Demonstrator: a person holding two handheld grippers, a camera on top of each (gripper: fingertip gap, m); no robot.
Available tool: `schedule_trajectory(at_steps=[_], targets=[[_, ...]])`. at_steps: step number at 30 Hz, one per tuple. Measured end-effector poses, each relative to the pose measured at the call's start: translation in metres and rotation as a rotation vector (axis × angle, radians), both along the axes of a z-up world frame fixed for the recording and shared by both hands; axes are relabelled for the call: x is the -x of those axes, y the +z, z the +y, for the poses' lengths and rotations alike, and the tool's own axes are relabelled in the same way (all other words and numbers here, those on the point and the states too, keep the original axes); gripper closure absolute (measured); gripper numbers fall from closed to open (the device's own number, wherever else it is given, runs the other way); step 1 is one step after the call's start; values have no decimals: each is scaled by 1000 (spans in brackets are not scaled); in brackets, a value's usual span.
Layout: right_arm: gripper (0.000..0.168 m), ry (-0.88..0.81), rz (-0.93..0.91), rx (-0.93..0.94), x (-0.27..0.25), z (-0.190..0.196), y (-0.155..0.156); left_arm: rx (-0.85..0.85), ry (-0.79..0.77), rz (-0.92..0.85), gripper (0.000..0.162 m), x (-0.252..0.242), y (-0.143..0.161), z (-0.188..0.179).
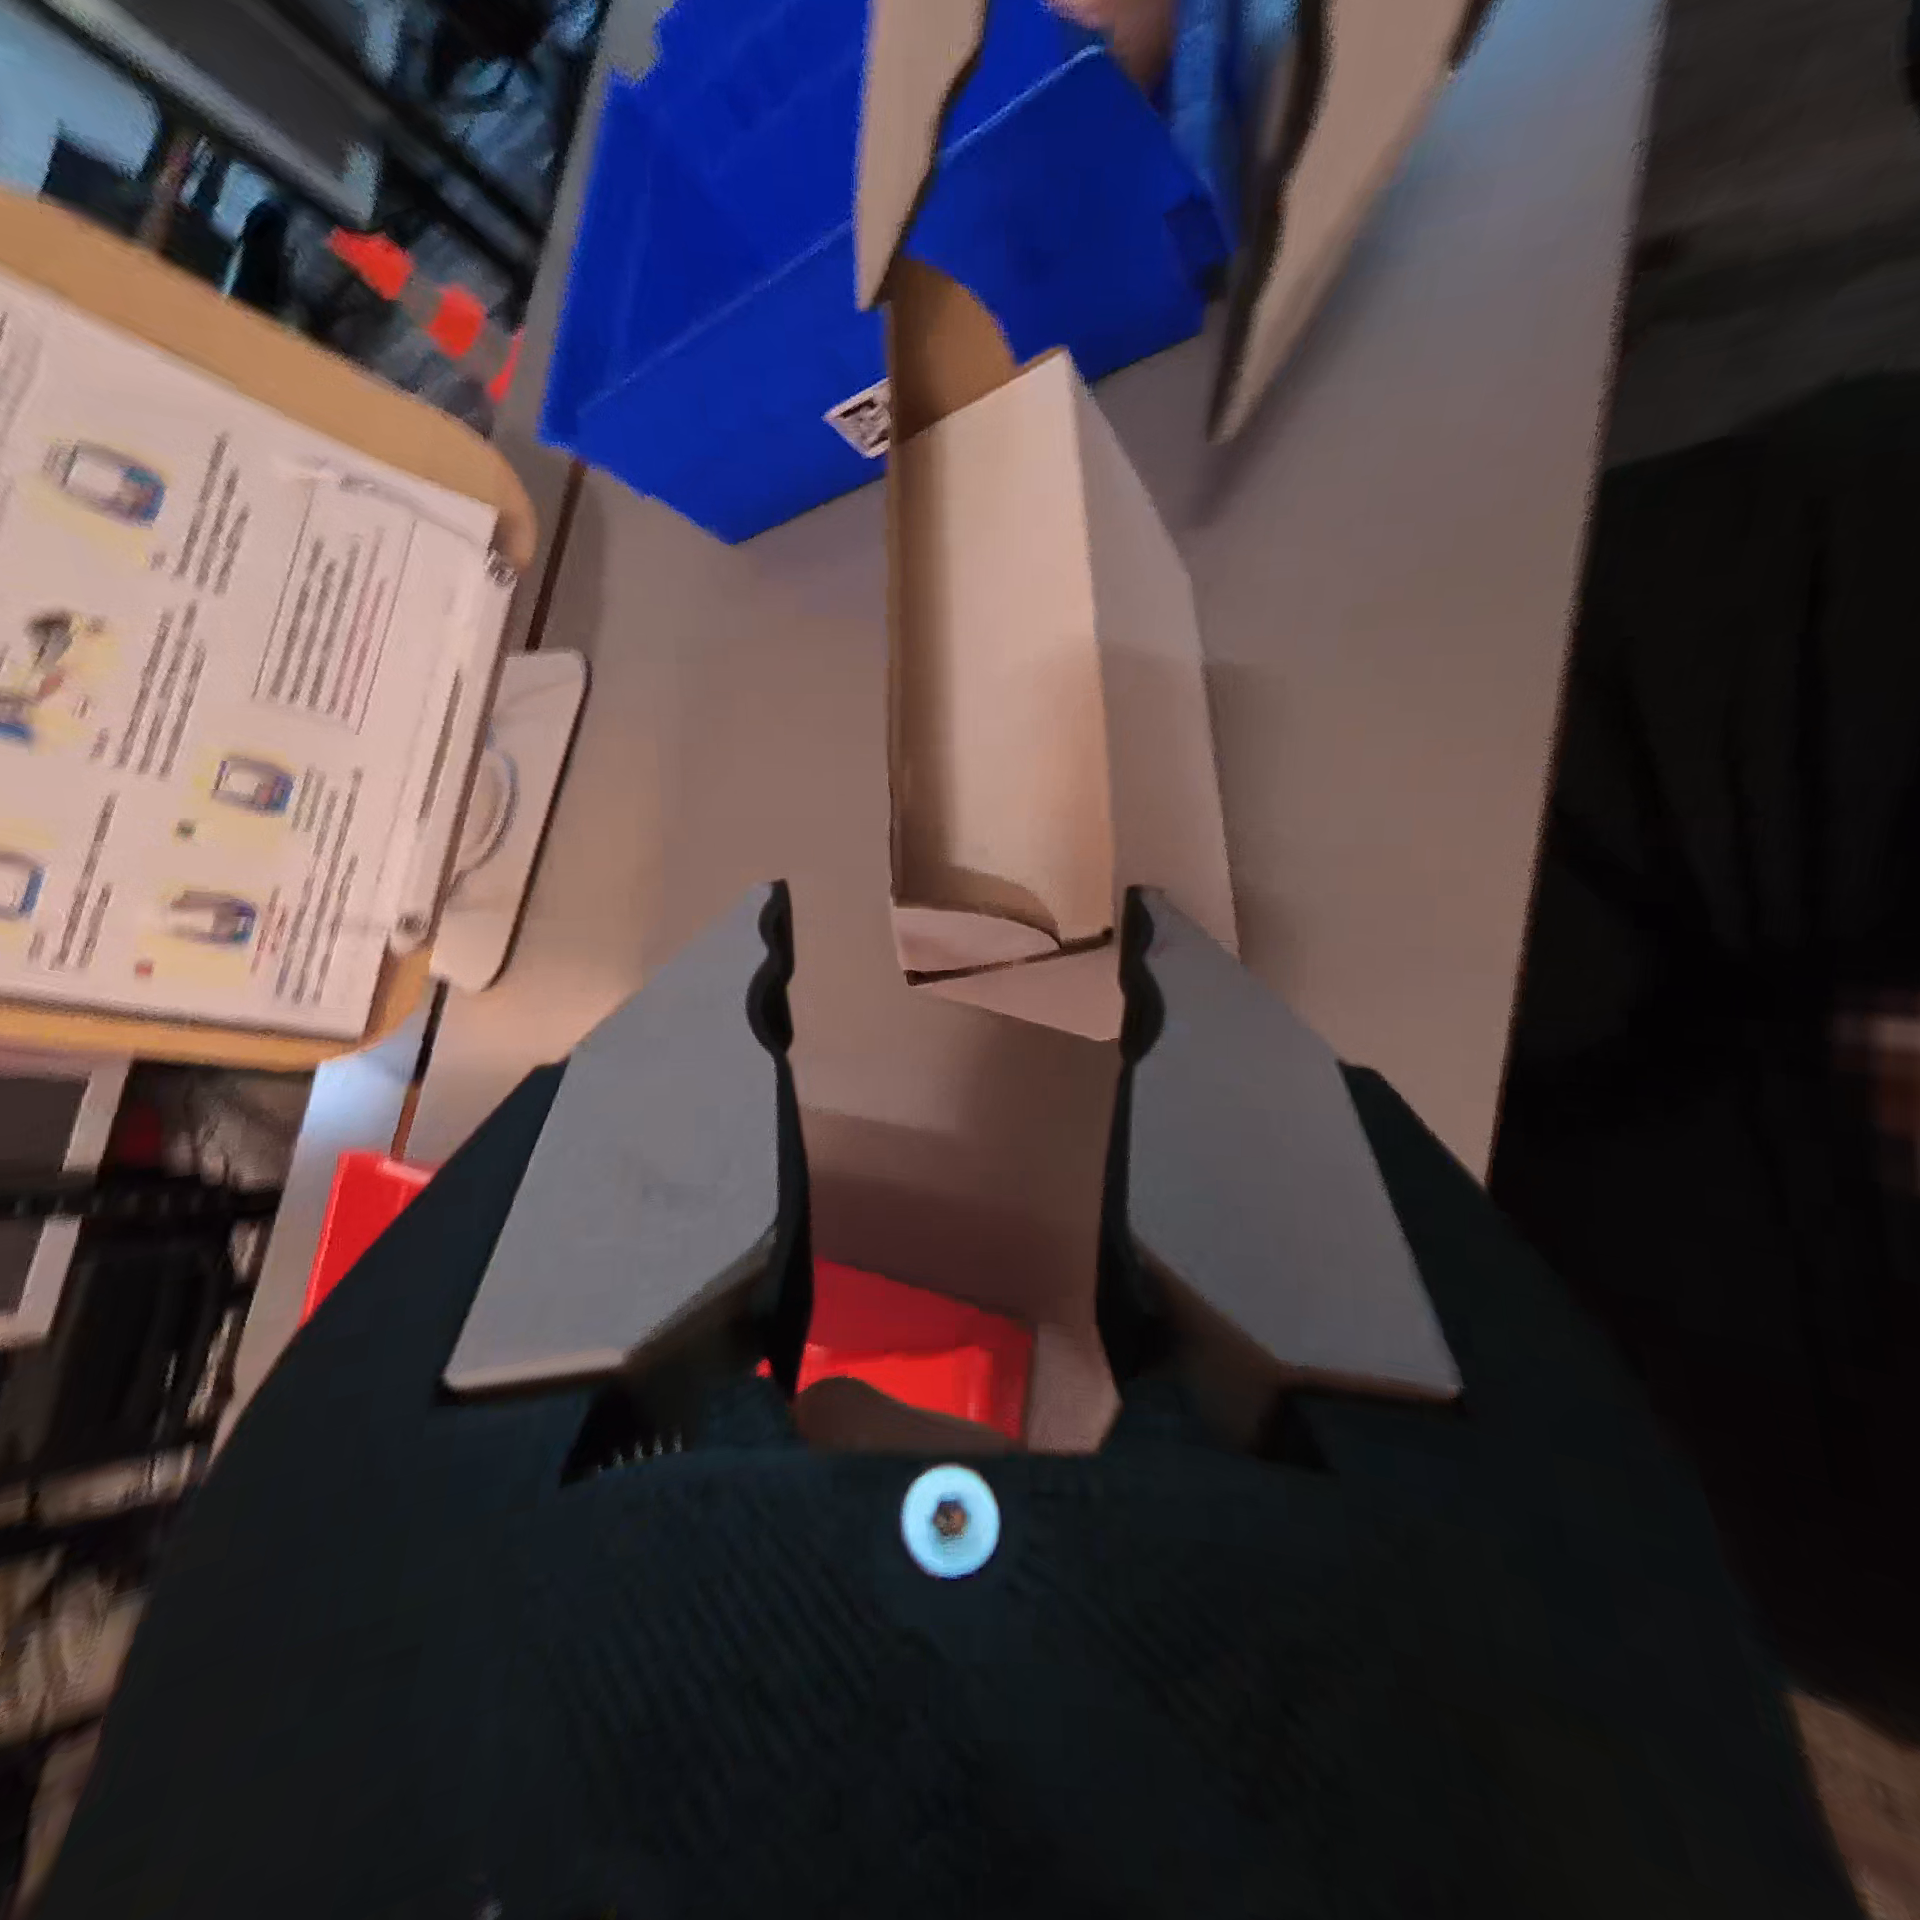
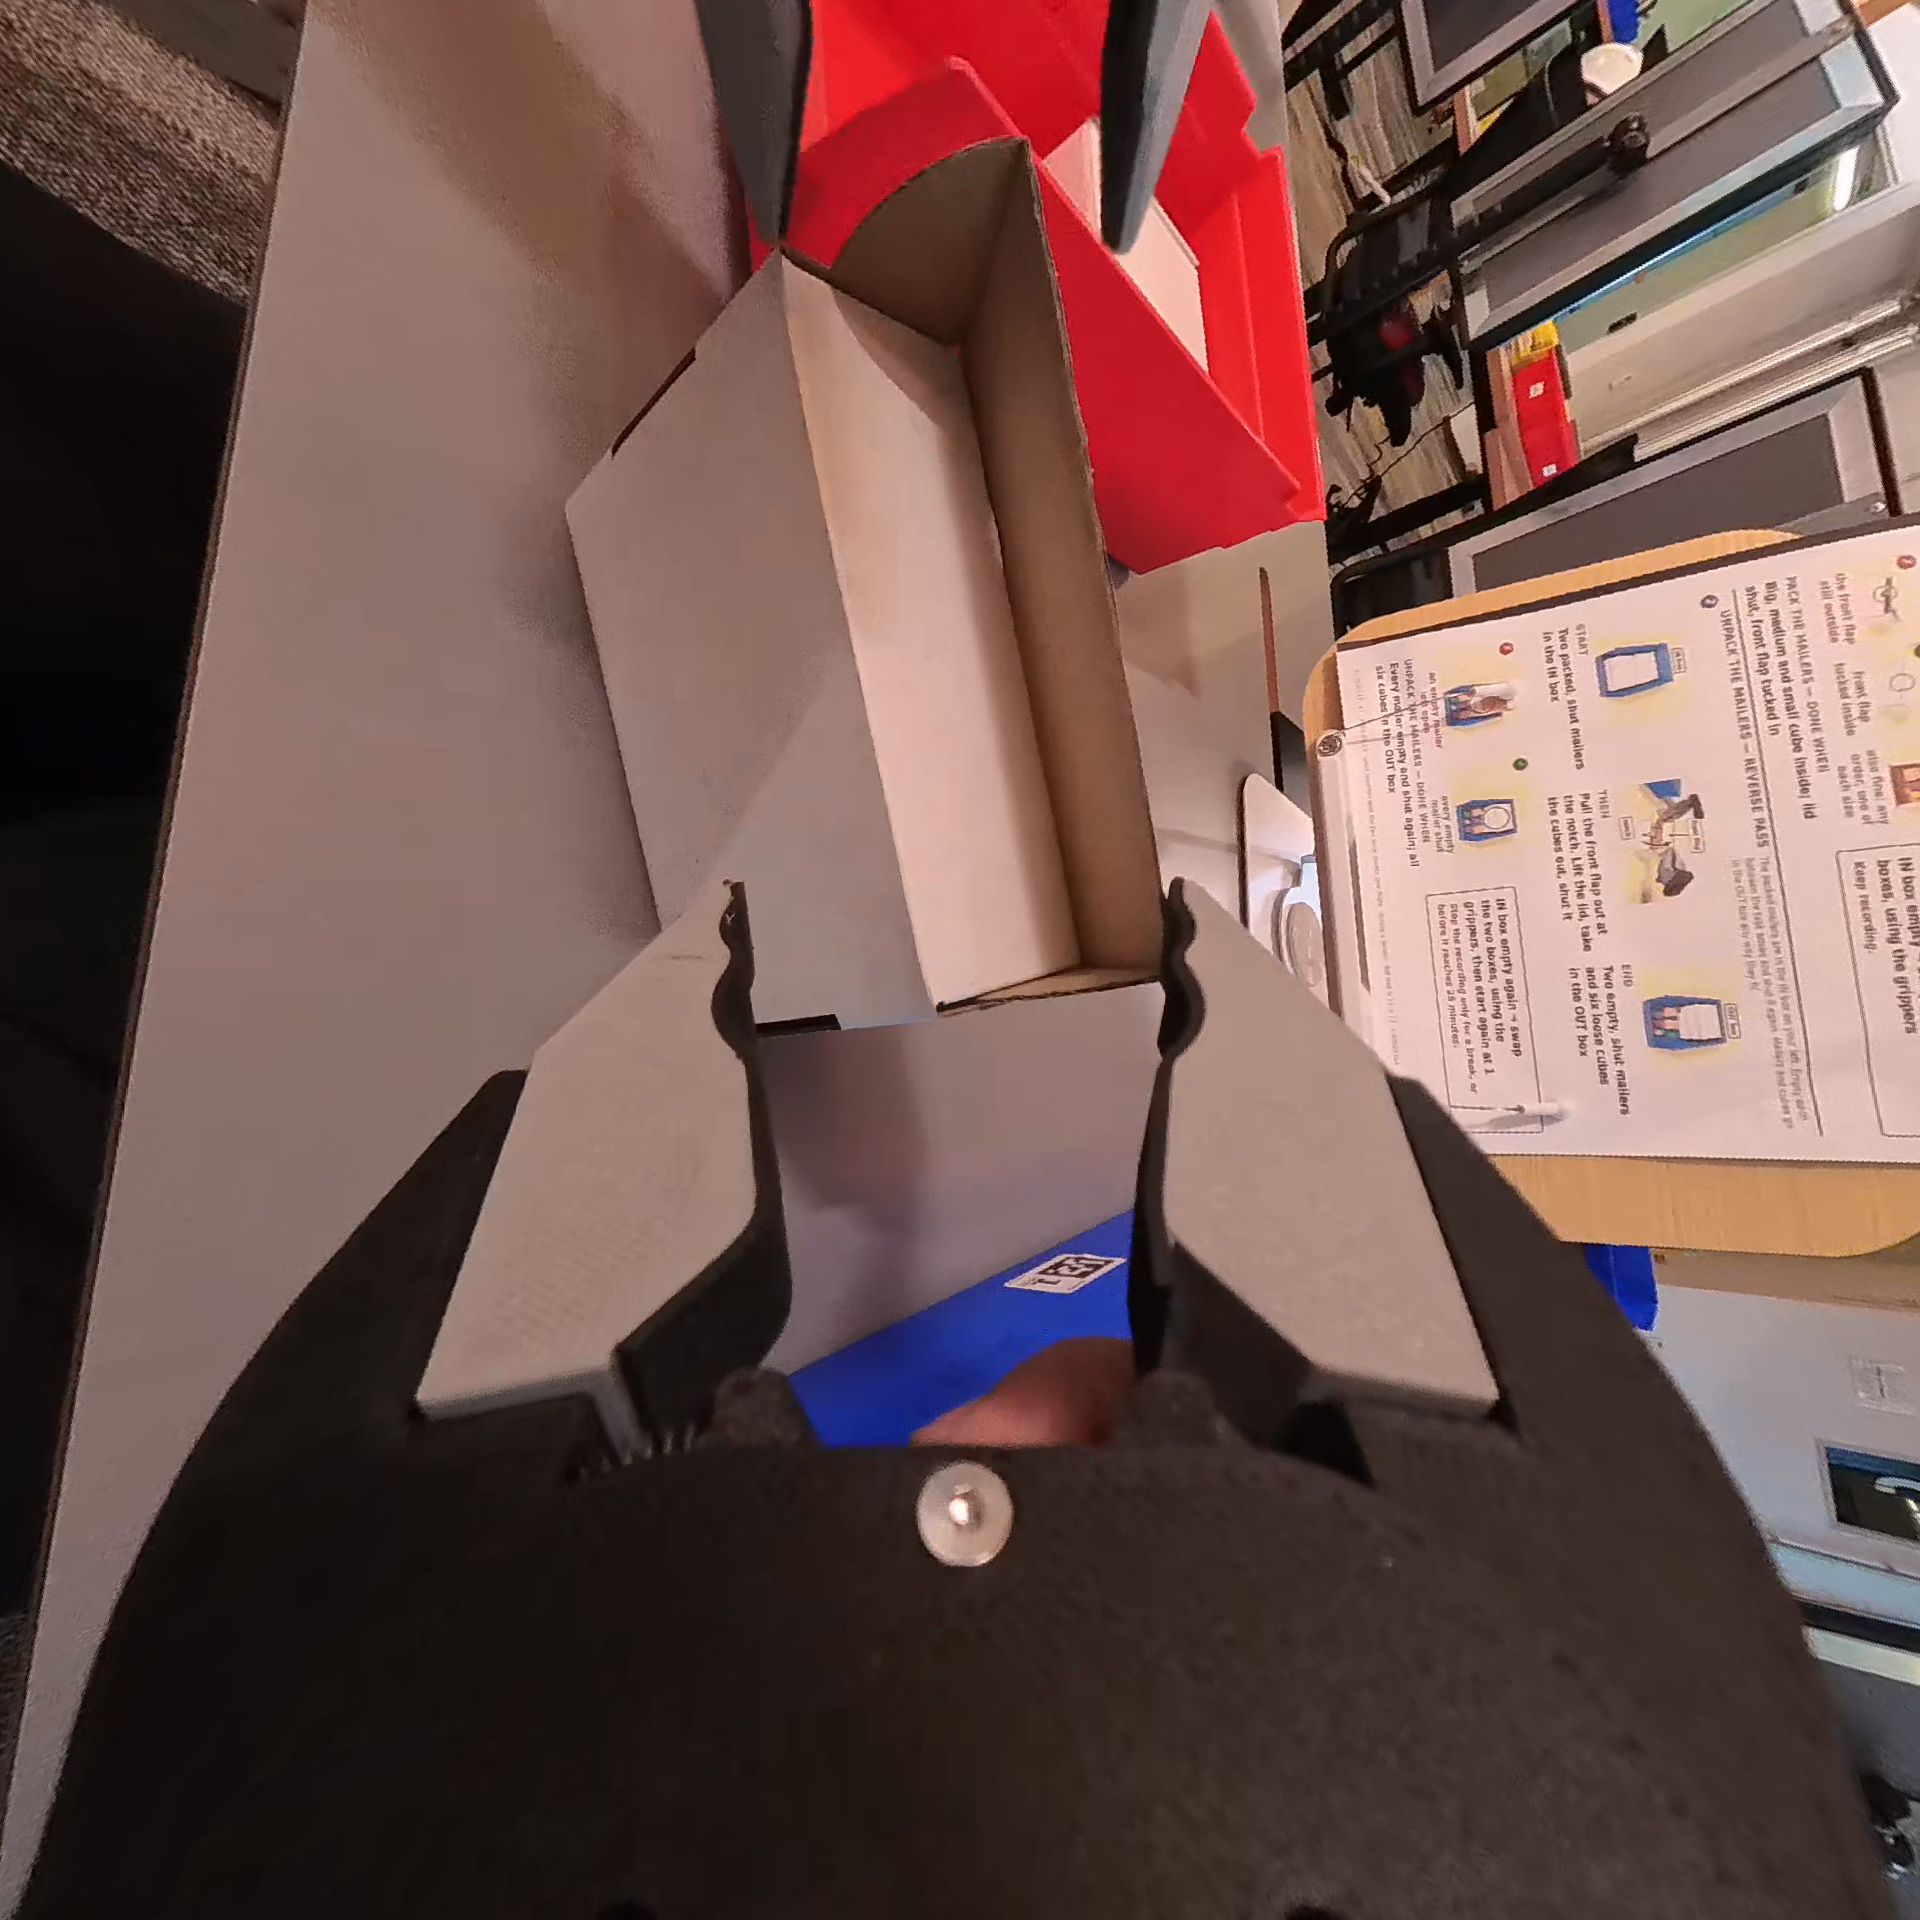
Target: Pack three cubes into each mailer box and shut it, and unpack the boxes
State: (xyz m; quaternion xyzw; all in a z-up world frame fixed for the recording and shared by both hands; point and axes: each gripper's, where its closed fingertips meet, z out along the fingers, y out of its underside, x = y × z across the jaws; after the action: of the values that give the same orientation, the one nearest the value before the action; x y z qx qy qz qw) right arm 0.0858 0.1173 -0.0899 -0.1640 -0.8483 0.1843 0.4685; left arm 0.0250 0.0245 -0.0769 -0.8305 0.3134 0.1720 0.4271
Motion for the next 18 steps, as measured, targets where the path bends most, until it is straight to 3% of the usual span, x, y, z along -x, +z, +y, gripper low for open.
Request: schedule_trajectory(at_steps=[4,8,18], targets=[[86,-8,-14,4,-1,-1,-2,19,127,67,88,-5,-14,5],[82,-16,-35,-14,-3,-2,-5,22,113,100,86,-9,-27,10],[80,-17,-54,-12,-6,-5,-11,-52,66,129,91,-21,-23,15]])
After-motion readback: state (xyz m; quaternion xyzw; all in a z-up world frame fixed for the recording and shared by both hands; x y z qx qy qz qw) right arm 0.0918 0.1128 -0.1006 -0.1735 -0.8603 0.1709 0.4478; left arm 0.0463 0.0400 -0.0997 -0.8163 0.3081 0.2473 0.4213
